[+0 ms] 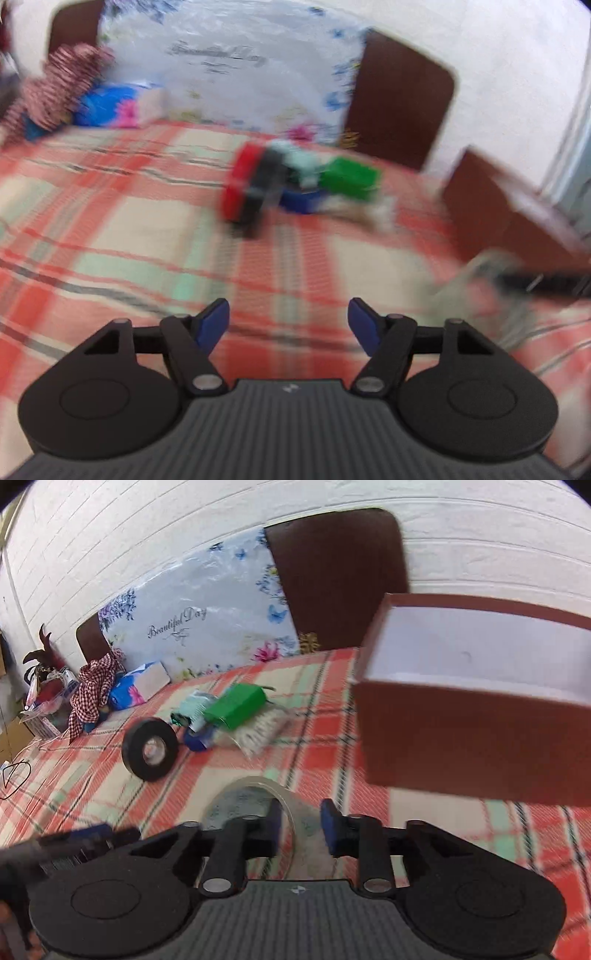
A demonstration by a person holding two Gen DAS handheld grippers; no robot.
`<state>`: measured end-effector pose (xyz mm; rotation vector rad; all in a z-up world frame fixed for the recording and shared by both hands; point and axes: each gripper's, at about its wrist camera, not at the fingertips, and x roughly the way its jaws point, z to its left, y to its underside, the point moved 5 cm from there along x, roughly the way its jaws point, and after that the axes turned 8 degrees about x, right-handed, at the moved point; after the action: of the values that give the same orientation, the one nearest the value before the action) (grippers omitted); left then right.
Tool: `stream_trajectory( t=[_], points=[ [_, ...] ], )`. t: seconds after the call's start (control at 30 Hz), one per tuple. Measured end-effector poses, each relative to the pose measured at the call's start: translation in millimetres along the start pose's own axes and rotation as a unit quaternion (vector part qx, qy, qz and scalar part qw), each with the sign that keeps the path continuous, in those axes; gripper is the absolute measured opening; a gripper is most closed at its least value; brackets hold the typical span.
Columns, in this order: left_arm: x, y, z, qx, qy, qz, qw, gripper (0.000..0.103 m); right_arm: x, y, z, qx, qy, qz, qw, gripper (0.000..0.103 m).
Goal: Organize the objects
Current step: 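Grasp the clear packing tape roll with the left gripper, then carry the clear tape roll into the brown box and release it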
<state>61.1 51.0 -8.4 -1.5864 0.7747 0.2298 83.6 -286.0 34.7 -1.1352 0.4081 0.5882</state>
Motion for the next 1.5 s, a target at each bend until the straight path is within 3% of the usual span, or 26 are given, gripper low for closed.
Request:
stream_trajectory(
  t=[0.1, 0.17, 0.2, 0.33, 0.43, 0.5, 0.6, 0.7, 0.8, 0.9, 1.03, 1.23, 1.3, 1.37, 1.5],
  points=[
    [-6.9, -23.9, -46.7, 0.033, 0.057, -0.008, 0.9978, 0.071, -29.7, 16.8, -10.6, 0.007, -0.007, -0.036, 0.999, 0.057],
    [-3.8, -34.7, -75.8, 0.058, 0.086, 0.001, 0.9946, 0.069, -42.7, 34.9, -5.5, -0.013, -0.014, -0.048, 0.999, 0.083],
    [1.0, -38.3, -87.8, 0.068, 0.096, 0.012, 0.993, 0.069, -43.1, 43.0, -2.9, -0.032, -0.015, -0.047, 0.998, 0.085],
    [32.9, -36.2, -125.8, 0.105, 0.094, 0.081, 0.9867, 0.055, -27.8, 62.1, 13.6, -0.101, 0.009, -0.031, 0.994, 0.084],
    [53.7, -21.4, -136.3, 0.105, 0.099, 0.128, 0.9813, 0.042, -5.4, 61.0, 19.9, -0.136, 0.02, -0.019, 0.99, 0.084],
    [63.2, -12.1, -137.8, 0.106, 0.081, 0.145, 0.9803, 0.032, 12.4, 58.7, 20.0, -0.153, 0.025, -0.012, 0.988, 0.082],
    [57.0, -21.8, -136.7, 0.106, 0.065, 0.132, 0.9834, 0.031, 20.0, 50.3, 22.0, -0.141, 0.017, -0.015, 0.99, 0.082],
    [23.8, -60.0, -150.5, 0.135, 0.074, 0.062, 0.986, 0.031, -7.6, 30.7, 32.0, -0.165, 0.02, -0.115, 0.979, 0.082],
    [9.1, -103.5, -179.2, 0.159, 0.093, -0.004, 0.9829, 0.031, -27.7, -3.6, 27.3, -0.168, 0.045, -0.205, 0.963, 0.082],
    [19.7, -134.3, -215.1, 0.188, 0.107, -0.041, 0.9754, 0.031, -31.1, -38.4, 8.2, -0.152, 0.08, -0.25, 0.953, 0.082],
    [52.9, -153.3, -255.5, 0.212, 0.121, -0.05, 0.9685, 0.031, -21.8, -71.0, -27.8, -0.126, 0.11, -0.252, 0.953, 0.082],
    [105.9, -157.0, -283.0, 0.213, 0.127, -0.019, 0.9685, 0.03, 6.5, -91.1, -71.4, -0.117, 0.136, -0.21, 0.961, 0.082],
    [123.9, -155.9, -287.5, 0.214, 0.122, -0.008, 0.9692, 0.031, 20.2, -94.1, -77.8, -0.119, 0.147, -0.185, 0.964, 0.082],
    [141.0, -152.1, -290.1, 0.225, 0.095, -0.001, 0.9696, 0.036, 25.2, -91.4, -83.5, -0.108, 0.134, -0.18, 0.969, 0.092],
    [150.7, -141.3, -279.5, 0.22, 0.069, 0.013, 0.9729, 0.037, 17.6, -80.8, -83.2, -0.102, 0.143, -0.208, 0.962, 0.088]
  ],
)
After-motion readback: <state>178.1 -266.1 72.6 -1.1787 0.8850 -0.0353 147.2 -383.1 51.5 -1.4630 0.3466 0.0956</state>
